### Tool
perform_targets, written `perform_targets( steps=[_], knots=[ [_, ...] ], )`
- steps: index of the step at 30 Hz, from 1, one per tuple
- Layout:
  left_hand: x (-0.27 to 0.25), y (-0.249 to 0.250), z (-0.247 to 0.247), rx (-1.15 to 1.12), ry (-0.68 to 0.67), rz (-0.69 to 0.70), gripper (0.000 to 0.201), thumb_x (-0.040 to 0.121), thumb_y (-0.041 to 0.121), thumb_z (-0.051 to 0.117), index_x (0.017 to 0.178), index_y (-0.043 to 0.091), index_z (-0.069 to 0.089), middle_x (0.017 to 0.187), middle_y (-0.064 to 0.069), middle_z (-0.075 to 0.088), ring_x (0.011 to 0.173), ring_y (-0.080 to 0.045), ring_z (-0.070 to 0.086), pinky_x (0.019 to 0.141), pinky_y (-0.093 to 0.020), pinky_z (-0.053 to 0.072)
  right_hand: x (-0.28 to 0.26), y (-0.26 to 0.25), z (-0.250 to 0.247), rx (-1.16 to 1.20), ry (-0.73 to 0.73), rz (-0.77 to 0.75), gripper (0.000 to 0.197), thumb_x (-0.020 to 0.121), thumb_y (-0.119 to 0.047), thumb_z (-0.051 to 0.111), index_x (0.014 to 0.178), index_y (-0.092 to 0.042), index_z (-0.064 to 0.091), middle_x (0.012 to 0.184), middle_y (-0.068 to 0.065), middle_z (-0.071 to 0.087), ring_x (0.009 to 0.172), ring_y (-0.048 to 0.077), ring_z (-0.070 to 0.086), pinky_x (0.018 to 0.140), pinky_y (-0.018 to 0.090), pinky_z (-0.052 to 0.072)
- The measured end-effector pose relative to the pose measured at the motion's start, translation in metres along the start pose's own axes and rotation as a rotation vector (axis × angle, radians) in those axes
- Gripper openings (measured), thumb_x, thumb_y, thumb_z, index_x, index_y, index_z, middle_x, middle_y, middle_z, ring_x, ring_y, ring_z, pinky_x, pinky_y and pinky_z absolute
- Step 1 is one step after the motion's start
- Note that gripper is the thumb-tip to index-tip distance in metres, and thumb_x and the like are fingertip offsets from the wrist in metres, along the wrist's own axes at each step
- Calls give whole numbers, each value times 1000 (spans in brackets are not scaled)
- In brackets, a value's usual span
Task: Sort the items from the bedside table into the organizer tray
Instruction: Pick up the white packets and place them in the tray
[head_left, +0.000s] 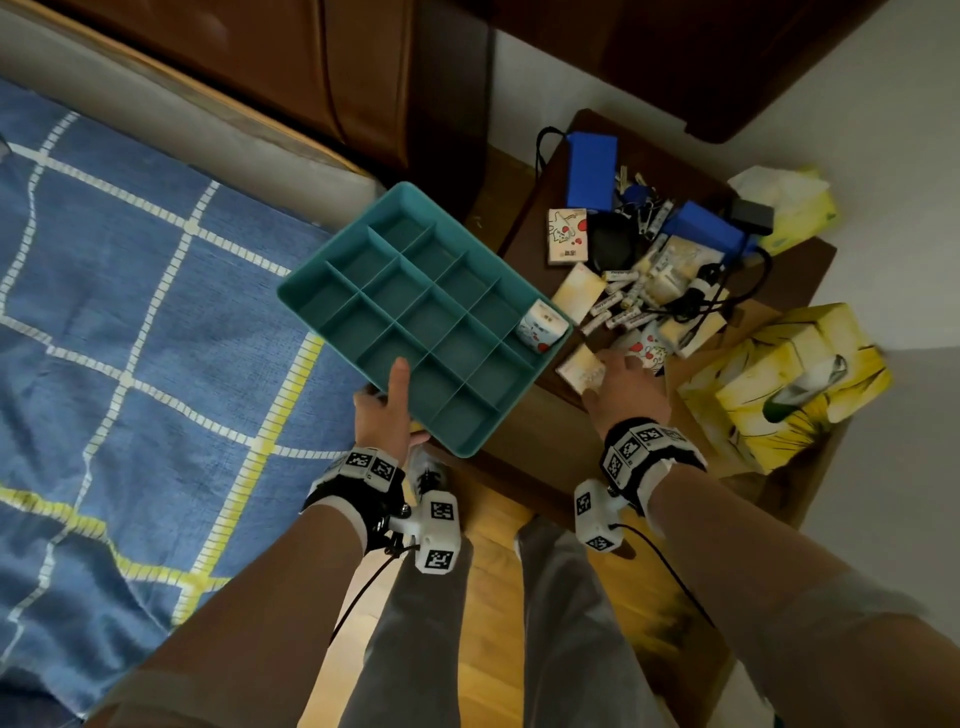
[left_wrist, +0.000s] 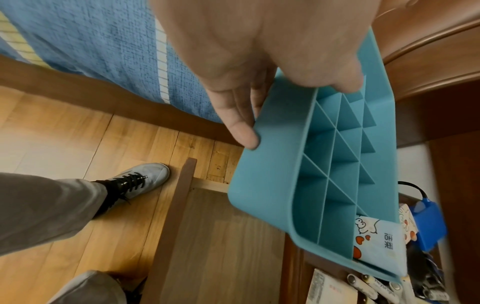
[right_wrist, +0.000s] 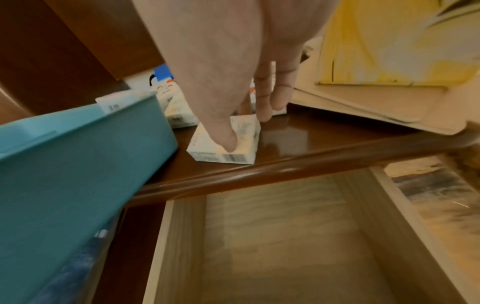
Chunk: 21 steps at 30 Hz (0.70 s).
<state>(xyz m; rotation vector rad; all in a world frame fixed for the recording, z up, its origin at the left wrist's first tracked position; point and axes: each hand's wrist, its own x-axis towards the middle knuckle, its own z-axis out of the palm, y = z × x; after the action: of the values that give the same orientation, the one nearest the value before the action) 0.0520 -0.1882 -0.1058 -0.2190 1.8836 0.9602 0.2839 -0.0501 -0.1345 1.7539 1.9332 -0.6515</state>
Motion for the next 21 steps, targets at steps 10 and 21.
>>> perform_targets(
  steps=[10, 21],
  knots=[
    [-6, 2, 2, -25, -69, -43, 57, 87, 52, 64, 127, 14, 49, 127, -4, 62, 108, -23, 66, 70, -46, 62, -7, 1, 11, 192, 33, 91, 51, 92, -37, 63, 134, -13, 46, 134, 14, 47, 120, 34, 49, 88, 44, 48],
    [-11, 9, 7, -61, -76, -97, 45, 94, 43, 58, 129, 18, 46, 131, -3, 58, 113, -31, 61, 55, -42, 60, -12, -32, -47, 508, 212, -336, 47, 88, -40, 67, 129, -23, 51, 117, 4, 54, 98, 21, 56, 78, 32, 47]
  ],
)
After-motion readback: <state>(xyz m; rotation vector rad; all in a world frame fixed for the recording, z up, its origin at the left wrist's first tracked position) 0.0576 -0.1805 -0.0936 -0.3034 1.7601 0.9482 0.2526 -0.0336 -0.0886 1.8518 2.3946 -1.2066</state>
